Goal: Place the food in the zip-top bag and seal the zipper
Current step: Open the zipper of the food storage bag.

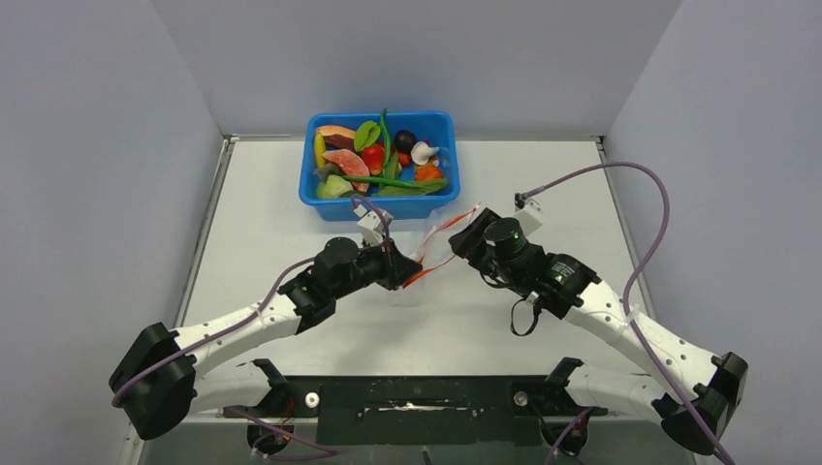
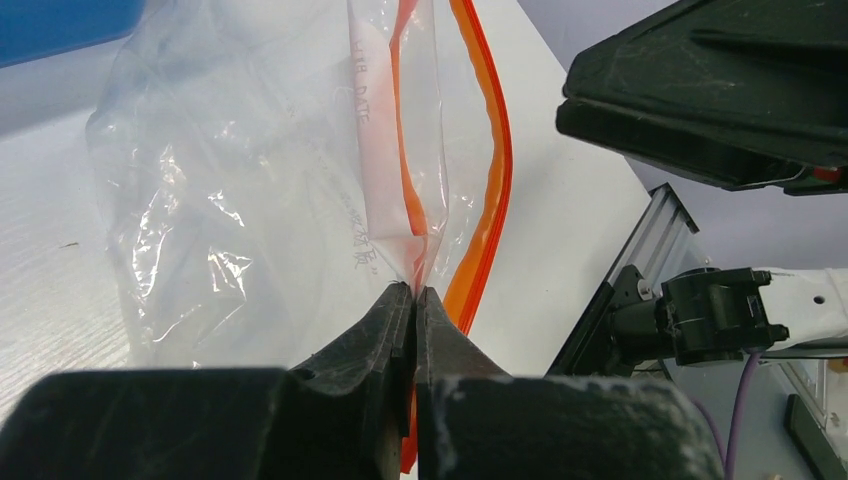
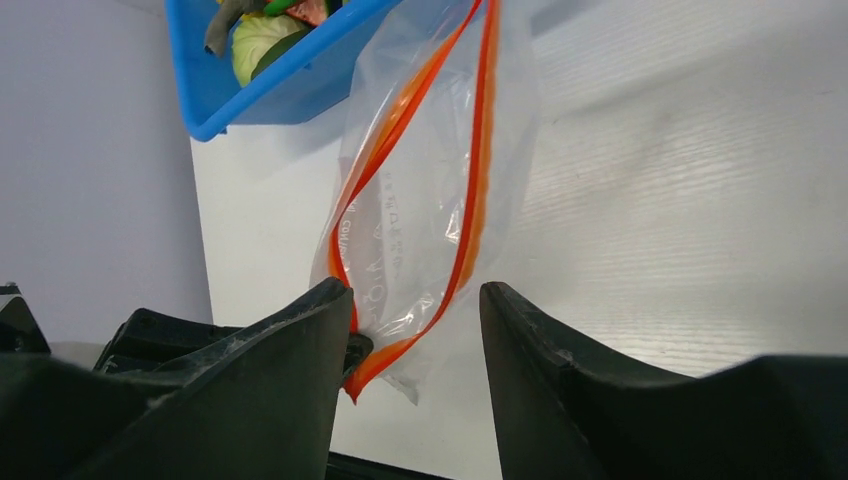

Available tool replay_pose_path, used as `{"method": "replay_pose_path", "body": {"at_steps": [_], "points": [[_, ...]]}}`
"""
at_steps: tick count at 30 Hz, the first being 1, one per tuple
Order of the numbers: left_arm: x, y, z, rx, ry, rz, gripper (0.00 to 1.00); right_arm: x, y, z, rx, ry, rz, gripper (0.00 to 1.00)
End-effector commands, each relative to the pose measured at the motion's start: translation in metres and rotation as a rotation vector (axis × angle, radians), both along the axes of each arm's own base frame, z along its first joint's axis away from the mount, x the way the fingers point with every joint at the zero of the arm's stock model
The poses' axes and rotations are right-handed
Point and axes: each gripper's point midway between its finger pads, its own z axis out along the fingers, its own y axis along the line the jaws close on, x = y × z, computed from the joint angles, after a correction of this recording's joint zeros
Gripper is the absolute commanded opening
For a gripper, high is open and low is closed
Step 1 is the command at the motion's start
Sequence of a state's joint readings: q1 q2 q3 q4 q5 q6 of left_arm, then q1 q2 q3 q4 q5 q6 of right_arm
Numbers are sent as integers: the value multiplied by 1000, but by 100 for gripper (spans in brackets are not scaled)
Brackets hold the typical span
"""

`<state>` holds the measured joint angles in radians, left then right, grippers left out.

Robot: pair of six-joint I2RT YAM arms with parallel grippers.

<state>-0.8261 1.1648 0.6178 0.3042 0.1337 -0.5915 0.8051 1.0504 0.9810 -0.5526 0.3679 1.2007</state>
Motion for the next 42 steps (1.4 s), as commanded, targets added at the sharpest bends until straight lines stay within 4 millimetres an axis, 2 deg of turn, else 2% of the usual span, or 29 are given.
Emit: {"method": "replay_pose_path", "body": {"at_steps": [1,14,18,20,23,26,30,32,36,38,42], "points": [[3,-5,35,-92,-77,6,0,5,-29,13,-10,-38,-143,50],[-5,-7,43,-138,-85,-29,0,20,-23,-13,-29,-4,-182,44],[-10,-7,49,-176,-98,-42,0,27,-24,-17,-58,-19,-152,31],[-11,-5,53,-200,-82,-32,0,27,-32,-18,-88,-12,-152,15],[-7,6,56,-230,-29,20,0,26,-53,-6,-123,-50,-183,0],[-1,18,63,-293,22,65,0,25,-68,12,-147,-124,-183,0],[1,28,81,-363,-3,43,25,22,-75,32,-183,-181,-155,0],[3,29,85,-317,-47,37,37,20,-76,38,-206,-182,-133,0],[9,30,94,-208,-132,29,54,19,-67,44,-236,-179,-56,0],[12,29,104,-170,-174,21,60,18,-63,45,-249,-163,-28,0],[19,29,113,-102,-244,21,64,20,-49,41,-247,-135,25,0]]}}
